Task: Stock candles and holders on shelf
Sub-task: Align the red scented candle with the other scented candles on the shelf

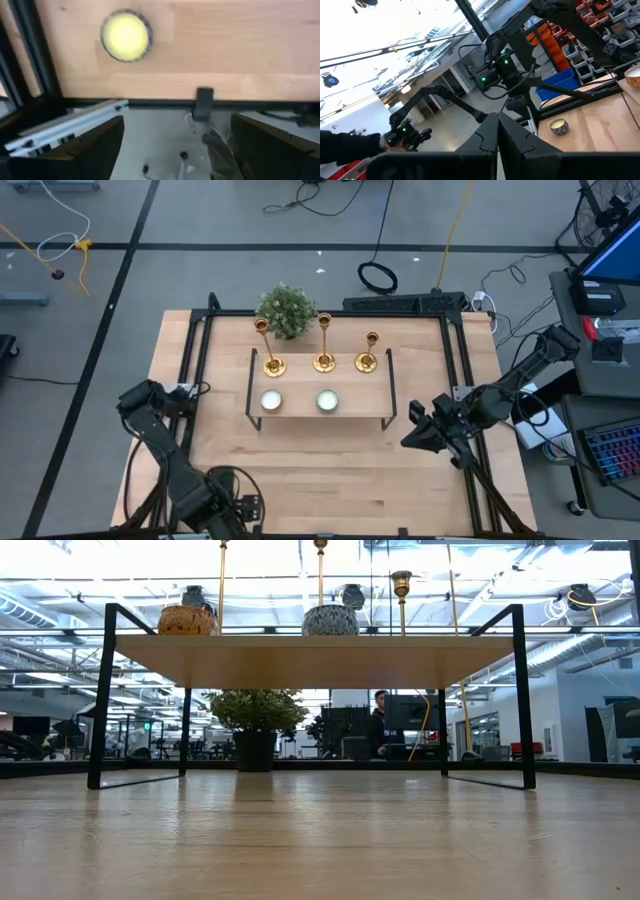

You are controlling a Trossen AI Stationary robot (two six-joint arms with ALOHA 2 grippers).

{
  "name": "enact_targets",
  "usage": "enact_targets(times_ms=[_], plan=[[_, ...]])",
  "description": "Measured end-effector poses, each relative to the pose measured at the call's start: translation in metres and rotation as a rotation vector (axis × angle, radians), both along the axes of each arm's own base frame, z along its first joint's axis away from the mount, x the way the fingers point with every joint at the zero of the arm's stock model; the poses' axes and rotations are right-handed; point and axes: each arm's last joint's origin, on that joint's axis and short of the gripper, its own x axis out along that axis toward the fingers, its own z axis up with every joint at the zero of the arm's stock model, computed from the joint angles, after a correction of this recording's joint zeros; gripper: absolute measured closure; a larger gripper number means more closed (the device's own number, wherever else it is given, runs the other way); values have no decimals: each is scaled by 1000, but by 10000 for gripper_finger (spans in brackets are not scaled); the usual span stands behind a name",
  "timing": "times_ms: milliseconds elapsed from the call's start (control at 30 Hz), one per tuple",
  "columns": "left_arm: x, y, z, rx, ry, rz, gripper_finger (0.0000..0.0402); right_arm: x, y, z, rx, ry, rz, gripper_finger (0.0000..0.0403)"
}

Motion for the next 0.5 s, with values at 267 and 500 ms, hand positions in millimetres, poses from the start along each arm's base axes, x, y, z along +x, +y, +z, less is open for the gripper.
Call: enact_targets(times_ms=[267, 500], plan=[[-3, 3, -20, 31, 61, 29, 30, 0, 0, 0, 3, 1, 0, 403], [-11, 6, -42, 45, 164, 51, 54, 0, 0, 0, 18, 9, 7, 403]])
